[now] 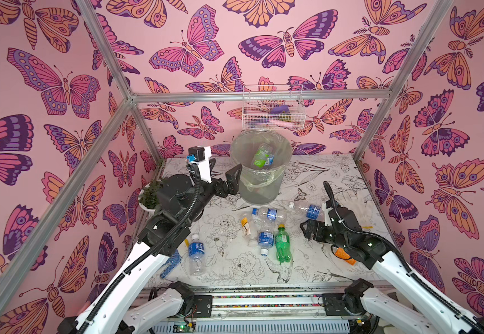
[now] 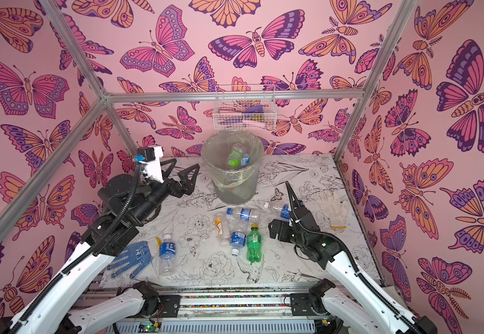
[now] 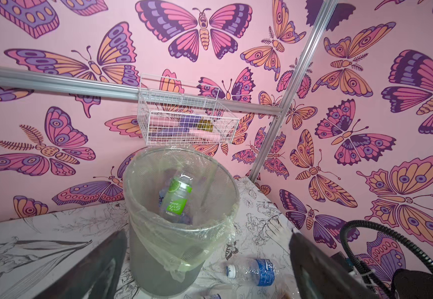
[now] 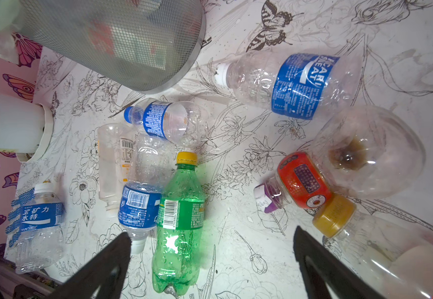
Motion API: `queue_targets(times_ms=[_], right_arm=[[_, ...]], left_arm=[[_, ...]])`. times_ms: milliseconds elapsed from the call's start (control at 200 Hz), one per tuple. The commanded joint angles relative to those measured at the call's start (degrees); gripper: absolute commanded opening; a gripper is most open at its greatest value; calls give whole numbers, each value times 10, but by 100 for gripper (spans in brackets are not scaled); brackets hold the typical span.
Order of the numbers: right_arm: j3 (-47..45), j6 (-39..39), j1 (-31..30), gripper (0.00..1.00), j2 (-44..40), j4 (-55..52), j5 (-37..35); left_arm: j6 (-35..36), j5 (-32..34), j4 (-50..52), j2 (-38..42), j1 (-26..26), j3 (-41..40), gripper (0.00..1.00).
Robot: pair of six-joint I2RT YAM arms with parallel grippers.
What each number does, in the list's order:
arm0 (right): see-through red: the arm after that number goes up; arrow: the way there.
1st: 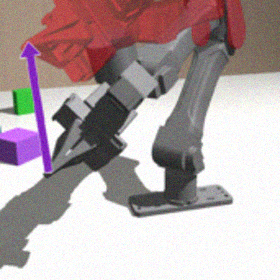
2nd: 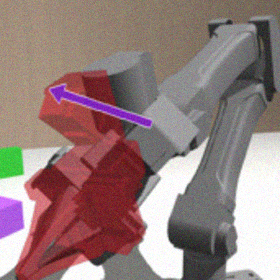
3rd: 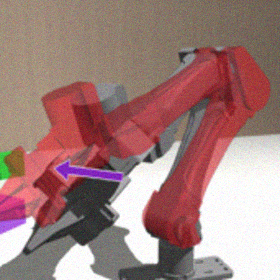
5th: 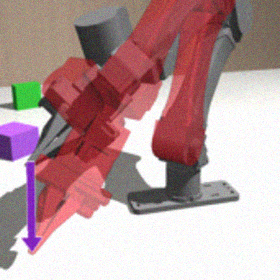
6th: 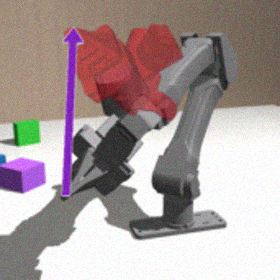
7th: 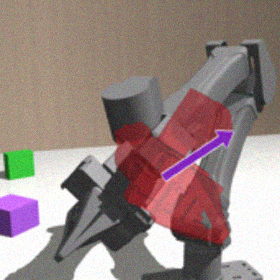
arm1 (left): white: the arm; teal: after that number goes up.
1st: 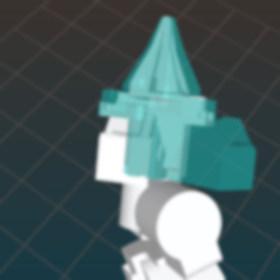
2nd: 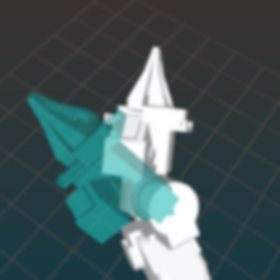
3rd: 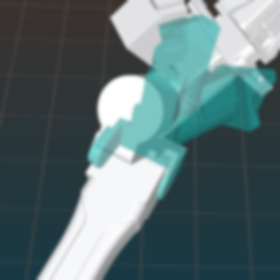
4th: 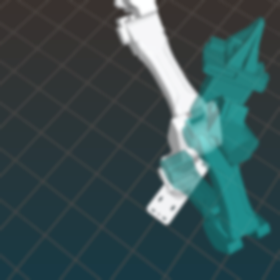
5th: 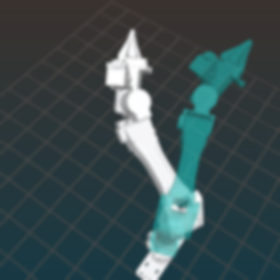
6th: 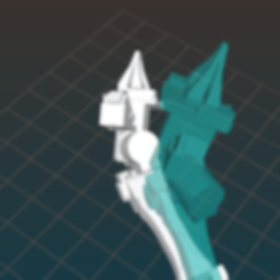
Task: Throw the plastic bottles in the bin
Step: Throw the plastic bottle into the trash bin, then pick up the plastic bottle from the middle-right of the table.
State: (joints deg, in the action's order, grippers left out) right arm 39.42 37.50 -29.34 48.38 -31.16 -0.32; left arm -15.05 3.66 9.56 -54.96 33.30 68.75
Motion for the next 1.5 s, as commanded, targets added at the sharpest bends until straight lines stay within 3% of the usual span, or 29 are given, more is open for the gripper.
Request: queue_targets(times_ms=[0, 446, 771, 1077, 1492], right_arm=[[22, 1, -1, 99, 5, -21, -23], [63, 34, 1, 99, 69, -86, -114], [104, 69, 28, 99, 146, -115, -141], [120, 112, 92, 99, 216, -124, -113], [130, 107, 130, 100, 303, -115, -112]], left_arm=[[-25, 18, 26, 15, 0, -35, 99], [-90, 35, 74, 71, 0, -149, 99], [-134, 29, 109, 110, 0, -213, 99], [-158, 31, 130, 144, 0, -255, 99], [-173, 22, 133, 143, 0, -276, 100]])
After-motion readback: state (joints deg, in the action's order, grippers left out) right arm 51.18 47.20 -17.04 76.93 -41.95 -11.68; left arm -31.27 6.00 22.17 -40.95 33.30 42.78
